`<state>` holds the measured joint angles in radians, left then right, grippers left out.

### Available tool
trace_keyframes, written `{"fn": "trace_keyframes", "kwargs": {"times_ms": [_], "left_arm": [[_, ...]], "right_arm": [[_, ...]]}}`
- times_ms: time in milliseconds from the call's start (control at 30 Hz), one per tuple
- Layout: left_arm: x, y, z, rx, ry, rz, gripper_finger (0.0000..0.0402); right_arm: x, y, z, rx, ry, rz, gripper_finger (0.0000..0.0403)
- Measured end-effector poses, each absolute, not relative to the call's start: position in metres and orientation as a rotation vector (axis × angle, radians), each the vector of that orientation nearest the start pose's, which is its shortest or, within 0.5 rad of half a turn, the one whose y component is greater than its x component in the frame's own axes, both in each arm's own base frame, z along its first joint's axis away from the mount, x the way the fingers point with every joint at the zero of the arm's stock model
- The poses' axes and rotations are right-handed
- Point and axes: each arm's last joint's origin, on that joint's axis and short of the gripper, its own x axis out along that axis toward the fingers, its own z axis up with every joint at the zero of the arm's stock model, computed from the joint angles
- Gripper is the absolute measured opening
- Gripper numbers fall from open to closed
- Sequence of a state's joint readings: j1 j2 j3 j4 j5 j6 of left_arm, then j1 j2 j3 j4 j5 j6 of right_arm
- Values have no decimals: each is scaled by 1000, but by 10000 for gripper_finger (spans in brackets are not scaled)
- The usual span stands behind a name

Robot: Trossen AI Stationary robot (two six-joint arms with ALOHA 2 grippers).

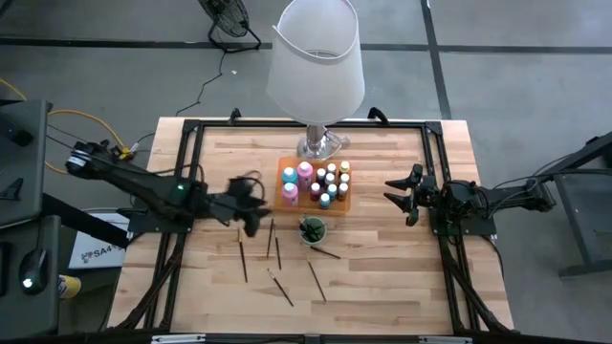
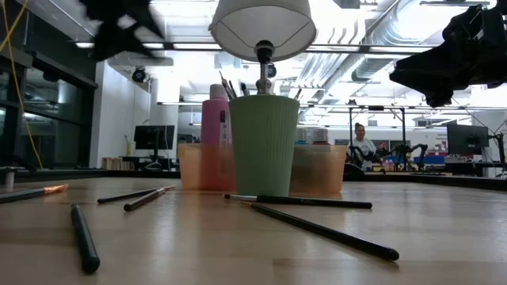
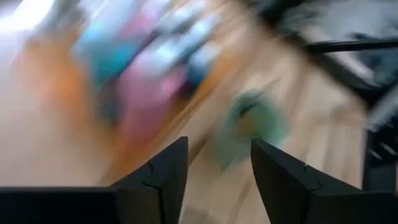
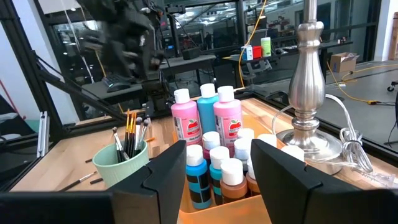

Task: Pick & Place Paint Supplies
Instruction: Put the orange paintbrushes into the green cup

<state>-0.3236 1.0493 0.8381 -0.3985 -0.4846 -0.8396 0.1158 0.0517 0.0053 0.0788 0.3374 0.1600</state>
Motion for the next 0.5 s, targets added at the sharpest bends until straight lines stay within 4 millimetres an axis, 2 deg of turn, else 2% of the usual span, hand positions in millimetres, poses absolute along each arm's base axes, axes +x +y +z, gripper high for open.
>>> {"fn": "trace_keyframes", "kwargs": {"times_ms": [133,233,300,500], "left_arm": [[175,-51,271,-871,661,602,151],[161,-51,261,-980,773,743,138],[158,-53,258,-999,817,779,131],[170,-58,248,-1034,872,815,129]], "right_arm": [[99,2,169,167,-50,-219,174],[99,2,169,167,-50,-219,174],[99,2,169,167,-50,-219,174],[99,2,169,167,-50,-219,174]]}}
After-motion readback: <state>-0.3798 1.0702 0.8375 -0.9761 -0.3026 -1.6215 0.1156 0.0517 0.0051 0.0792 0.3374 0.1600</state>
